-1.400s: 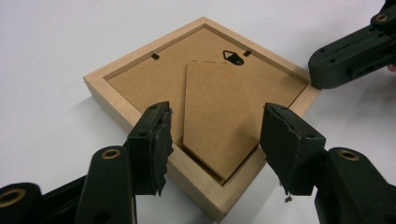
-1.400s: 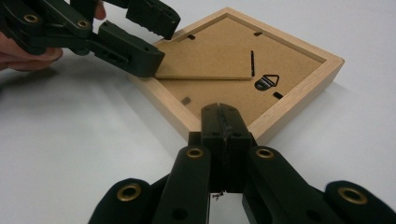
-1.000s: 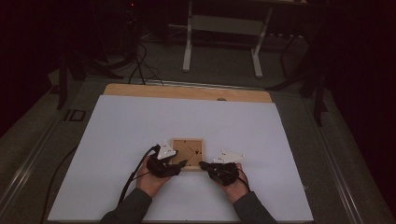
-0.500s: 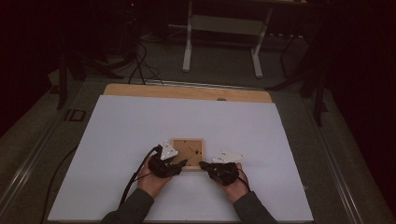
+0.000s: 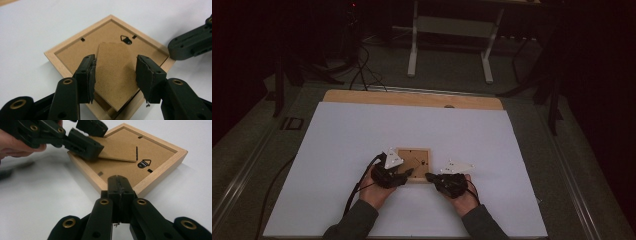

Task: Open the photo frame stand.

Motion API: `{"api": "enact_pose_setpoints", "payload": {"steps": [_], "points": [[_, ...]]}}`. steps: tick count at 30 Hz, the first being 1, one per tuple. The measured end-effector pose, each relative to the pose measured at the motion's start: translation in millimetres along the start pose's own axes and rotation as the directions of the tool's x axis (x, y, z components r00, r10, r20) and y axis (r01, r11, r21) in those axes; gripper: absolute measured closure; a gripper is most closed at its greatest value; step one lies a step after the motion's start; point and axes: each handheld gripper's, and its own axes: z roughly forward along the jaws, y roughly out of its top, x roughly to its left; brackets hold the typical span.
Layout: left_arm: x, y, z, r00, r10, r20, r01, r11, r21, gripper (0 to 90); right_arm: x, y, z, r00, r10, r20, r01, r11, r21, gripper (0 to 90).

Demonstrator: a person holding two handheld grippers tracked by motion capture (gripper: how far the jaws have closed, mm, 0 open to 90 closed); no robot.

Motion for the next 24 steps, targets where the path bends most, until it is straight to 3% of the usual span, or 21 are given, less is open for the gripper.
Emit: {"api": "enact_pose_setpoints", "payload": {"steps": [4, 5, 6, 7, 8, 9, 10, 11, 15, 17, 19, 24], "points": [[-1.1, 10.7, -3.6, 1.0000, -0.001, -0.004, 0.001, 0.9995, -0.033, 51.9, -0.1, 1.1, 0.0, 1.0000, -0.002, 0.002, 0.002, 1.000, 0.009, 89.9], [-0.6, 13.1, -5.6, 0.9975, -0.001, -0.071, -0.002, 0.9994, -0.035, 61.0, -0.2, 1.2, 0.0, 1.0000, -0.003, 0.001, 0.003, 1.000, 0.010, 89.9], [-0.6, 13.1, -5.6, 0.9975, -0.001, -0.071, -0.002, 0.9994, -0.035, 72.4, -0.2, 1.2, 0.0, 1.0000, -0.003, 0.001, 0.003, 1.000, 0.010, 89.9], [6.3, 15.1, -7.3, 0.9986, -0.052, 0.003, 0.052, 0.9964, -0.067, 72.4, -0.2, 1.3, -0.1, 1.0000, -0.003, 0.000, 0.003, 1.000, 0.012, 90.0], [7.5, 16.4, -7.4, 0.9980, -0.062, 0.007, 0.063, 0.9953, -0.074, 71.3, -0.1, 1.3, -0.1, 1.0000, -0.001, 0.001, 0.001, 1.000, 0.011, 89.9], [5.8, 18.3, -7.0, 0.9993, -0.032, -0.021, 0.031, 0.9978, -0.058, 69.3, -0.1, 1.4, -0.1, 1.0000, 0.000, 0.002, 0.000, 1.000, 0.012, 89.9], [4.1, 19.1, -6.4, 0.9998, -0.009, -0.018, 0.008, 0.9989, -0.046, 67.1, 0.1, 1.5, -0.1, 1.0000, 0.001, 0.002, -0.001, 1.000, 0.012, 89.9], [2.1, 18.9, -5.9, 1.0000, -0.003, -0.003, 0.003, 0.9989, -0.046, 64.6, 0.2, 1.4, -0.1, 1.0000, -0.001, 0.002, 0.001, 1.000, 0.012, 89.9], [-2.4, 18.8, -5.7, 0.9995, 0.017, -0.025, -0.018, 0.9989, -0.043, 50.9, -0.3, 1.2, -0.1, 1.0000, 0.000, 0.001, 0.000, 1.000, 0.010, 89.9], [-1.6, 19.9, -8.3, 1.0000, -0.004, 0.001, 0.004, 0.9985, -0.054, 45.1, -0.2, 1.3, -0.1, 1.0000, -0.001, 0.001, 0.001, 1.000, 0.010, 89.9], [0.1, 20.2, -8.9, 0.9994, -0.028, 0.022, 0.029, 0.9991, -0.030, 37.8, -0.3, 1.2, -0.1, 1.0000, -0.003, 0.001, 0.003, 1.000, 0.010, 89.9], [9.6, 16.9, -12.3, 0.9925, -0.109, 0.054, 0.109, 0.9940, 0.006, 33.3, -0.5, 1.1, -0.1, 1.0000, -0.002, -0.001, 0.002, 1.000, 0.009, 89.9]]}}
